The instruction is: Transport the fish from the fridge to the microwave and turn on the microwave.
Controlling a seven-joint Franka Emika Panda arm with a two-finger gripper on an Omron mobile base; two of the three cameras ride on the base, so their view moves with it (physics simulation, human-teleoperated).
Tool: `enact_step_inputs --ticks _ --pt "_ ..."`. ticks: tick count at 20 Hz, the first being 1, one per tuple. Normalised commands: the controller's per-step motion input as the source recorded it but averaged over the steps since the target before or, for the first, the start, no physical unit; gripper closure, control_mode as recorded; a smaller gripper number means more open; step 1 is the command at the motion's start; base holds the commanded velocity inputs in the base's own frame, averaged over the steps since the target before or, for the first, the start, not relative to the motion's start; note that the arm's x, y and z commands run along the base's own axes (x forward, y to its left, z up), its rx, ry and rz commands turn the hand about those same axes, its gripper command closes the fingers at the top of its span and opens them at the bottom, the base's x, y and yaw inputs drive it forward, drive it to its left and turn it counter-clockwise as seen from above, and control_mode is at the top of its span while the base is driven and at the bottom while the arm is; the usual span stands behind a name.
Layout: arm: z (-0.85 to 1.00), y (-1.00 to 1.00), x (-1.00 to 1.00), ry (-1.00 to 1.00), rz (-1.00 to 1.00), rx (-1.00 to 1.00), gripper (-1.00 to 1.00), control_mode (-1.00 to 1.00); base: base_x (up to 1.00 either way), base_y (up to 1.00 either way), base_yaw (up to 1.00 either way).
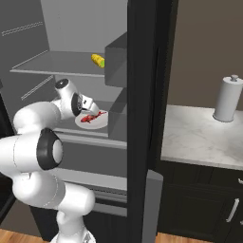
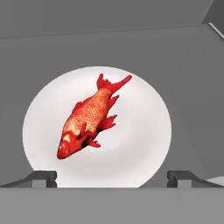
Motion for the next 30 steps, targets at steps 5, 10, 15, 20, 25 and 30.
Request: enact_step_inputs --ticks 5,10,15,20,25,30 --pt "-0.17 0.06 0.32 0.00 -0.02 0.00 -1.00 -1.00 0.00 0.00 0.00" --pt "-0.16 0.00 0.30 0.00 -0.03 0.00 -1.00 -1.00 0.00 0.00 0.00" --pt "-0.17 0.00 0.26 0.00 -0.06 0.01 -1.00 -1.00 0.00 0.00 0.00" --pt "-0.15 0.00 0.25 0.00 -0.07 0.02 -1.00 -1.00 0.00 0.00 0.00" --pt "-0.17 0.00 0.26 0.00 -0.05 0.02 -1.00 -1.00 0.00 0.00 0.00" --pt "-0.18 0.00 0.27 0.00 -0.01 0.00 -1.00 -1.00 0.00 0.00 0.00"
